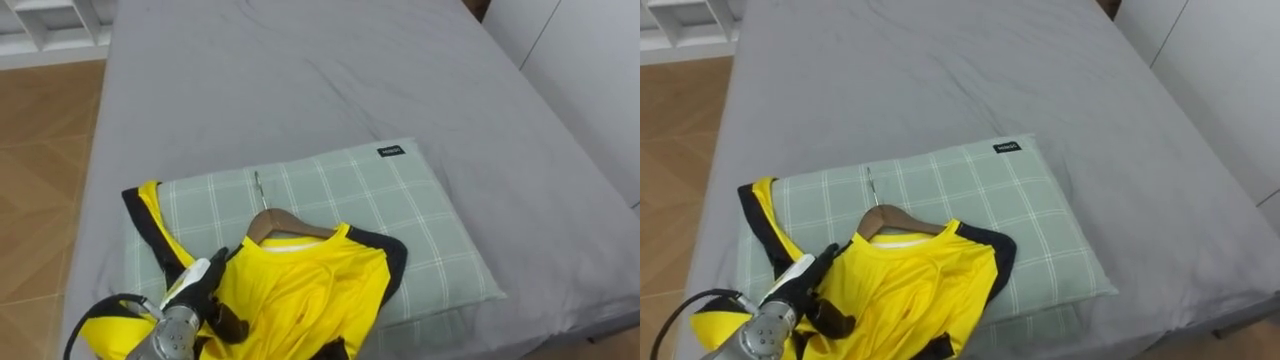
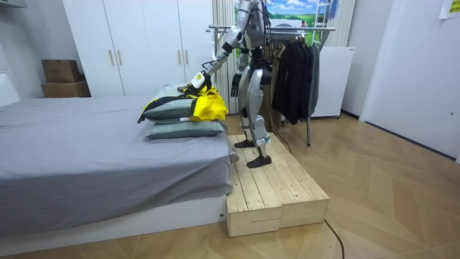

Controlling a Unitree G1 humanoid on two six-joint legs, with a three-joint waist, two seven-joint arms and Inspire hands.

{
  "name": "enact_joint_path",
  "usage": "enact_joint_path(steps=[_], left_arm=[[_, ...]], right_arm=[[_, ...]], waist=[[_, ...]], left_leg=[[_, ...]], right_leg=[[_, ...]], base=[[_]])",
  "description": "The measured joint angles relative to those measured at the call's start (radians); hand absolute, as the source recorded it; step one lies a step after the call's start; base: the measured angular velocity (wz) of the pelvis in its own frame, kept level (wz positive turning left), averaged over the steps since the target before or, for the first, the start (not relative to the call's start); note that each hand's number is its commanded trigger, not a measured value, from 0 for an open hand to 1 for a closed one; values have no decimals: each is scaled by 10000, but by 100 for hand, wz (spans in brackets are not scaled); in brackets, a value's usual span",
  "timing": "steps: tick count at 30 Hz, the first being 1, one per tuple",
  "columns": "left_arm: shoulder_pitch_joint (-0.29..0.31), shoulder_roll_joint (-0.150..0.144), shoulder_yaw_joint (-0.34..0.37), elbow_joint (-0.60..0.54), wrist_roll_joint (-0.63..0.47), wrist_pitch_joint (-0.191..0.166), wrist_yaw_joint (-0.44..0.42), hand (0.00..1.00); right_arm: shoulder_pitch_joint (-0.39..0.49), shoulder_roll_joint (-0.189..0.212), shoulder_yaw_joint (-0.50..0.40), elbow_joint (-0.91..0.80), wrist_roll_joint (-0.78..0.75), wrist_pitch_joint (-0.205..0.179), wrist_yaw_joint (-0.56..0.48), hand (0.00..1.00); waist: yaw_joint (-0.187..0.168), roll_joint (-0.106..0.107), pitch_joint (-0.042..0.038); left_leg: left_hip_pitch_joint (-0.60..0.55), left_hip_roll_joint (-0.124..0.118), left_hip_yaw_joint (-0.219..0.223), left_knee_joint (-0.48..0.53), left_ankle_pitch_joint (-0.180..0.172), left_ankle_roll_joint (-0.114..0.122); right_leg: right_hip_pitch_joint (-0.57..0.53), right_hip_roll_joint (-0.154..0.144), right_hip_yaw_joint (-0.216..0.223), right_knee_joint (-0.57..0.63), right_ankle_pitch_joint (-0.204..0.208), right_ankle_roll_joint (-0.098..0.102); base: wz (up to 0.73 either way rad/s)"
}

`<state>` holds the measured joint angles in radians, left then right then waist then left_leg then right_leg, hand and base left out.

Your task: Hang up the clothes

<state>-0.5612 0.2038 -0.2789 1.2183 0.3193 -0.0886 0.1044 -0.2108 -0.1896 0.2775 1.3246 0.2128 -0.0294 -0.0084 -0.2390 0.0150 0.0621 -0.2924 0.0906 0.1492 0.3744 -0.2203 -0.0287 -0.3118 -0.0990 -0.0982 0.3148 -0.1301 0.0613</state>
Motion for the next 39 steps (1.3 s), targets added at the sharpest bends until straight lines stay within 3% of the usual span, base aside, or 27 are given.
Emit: enact_joint_path(steps=[3,5,11,20,39], left_arm=[[15,53,8,14,32,9,158,84],[4,121,62,6,88,2,395,100],[7,118,399,209,90,-5,818,100],[44,-72,389,788,254,12,786,100],[32,-165,485,787,252,-42,750,100]], right_arm=[[26,-1,56,0,36,0,-31,0],[20,-2,54,-1,35,-2,-27,0],[47,1,57,5,102,-5,-1,0],[56,60,66,6,245,-5,113,0],[25,95,54,-16,251,-38,117,0]], waist=[[-1,-1,-5],[-3,-3,-7],[-9,-64,-31],[-15,-257,-25],[-23,-233,-37]], left_leg=[[46,0,27,2,0,0],[48,1,44,10,0,0],[86,-2,118,37,1,1],[41,6,122,86,1,2],[-288,33,137,219,0,3]], right_leg=[[-19,0,31,106,-2,1],[-27,0,43,115,-3,3],[-35,-8,100,149,-4,4],[-63,-9,99,139,-4,4],[-274,-5,70,149,9,0]], base=[[-1],[0],[-2],[0],[1]])
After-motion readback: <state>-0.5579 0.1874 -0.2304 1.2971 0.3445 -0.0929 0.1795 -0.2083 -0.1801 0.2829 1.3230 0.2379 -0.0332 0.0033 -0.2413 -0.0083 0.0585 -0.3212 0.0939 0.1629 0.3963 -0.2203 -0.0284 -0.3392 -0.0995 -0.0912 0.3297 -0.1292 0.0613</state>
